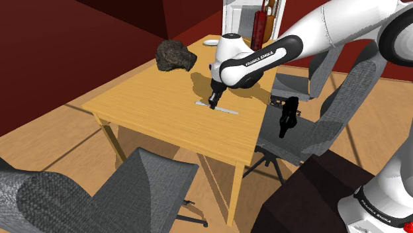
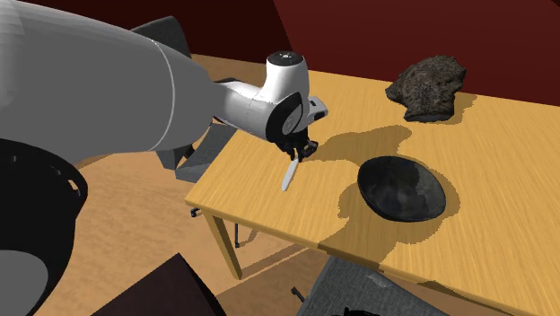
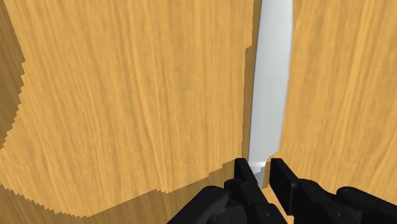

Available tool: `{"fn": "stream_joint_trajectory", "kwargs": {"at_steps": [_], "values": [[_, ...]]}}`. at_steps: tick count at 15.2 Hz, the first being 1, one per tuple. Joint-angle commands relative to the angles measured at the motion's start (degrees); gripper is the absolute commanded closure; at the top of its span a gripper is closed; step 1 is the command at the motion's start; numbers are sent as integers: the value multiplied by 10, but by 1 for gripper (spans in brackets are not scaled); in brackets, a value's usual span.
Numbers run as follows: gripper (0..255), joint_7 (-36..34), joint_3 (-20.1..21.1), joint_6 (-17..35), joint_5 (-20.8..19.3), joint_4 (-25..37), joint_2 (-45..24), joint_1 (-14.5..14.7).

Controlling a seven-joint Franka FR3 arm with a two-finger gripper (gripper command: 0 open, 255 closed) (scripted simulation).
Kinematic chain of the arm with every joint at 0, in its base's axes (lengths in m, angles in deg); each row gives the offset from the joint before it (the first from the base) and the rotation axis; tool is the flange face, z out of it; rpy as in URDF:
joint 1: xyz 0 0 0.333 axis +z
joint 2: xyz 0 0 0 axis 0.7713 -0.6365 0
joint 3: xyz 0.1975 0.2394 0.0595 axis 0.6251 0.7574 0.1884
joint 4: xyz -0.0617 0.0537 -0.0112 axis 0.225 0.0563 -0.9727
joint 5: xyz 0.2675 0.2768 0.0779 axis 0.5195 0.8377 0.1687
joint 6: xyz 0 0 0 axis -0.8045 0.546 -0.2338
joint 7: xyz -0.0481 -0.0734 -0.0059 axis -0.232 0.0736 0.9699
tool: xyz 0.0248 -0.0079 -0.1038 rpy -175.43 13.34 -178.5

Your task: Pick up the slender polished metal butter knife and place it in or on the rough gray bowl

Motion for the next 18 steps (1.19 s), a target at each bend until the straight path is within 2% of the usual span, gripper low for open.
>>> {"fn": "stream_joint_trajectory", "kwargs": {"at_steps": [1,18], "values": [[255,0,-2,1,-1,-7,-3,-2],[255,5,2,-106,8,58,40,-3]]}}
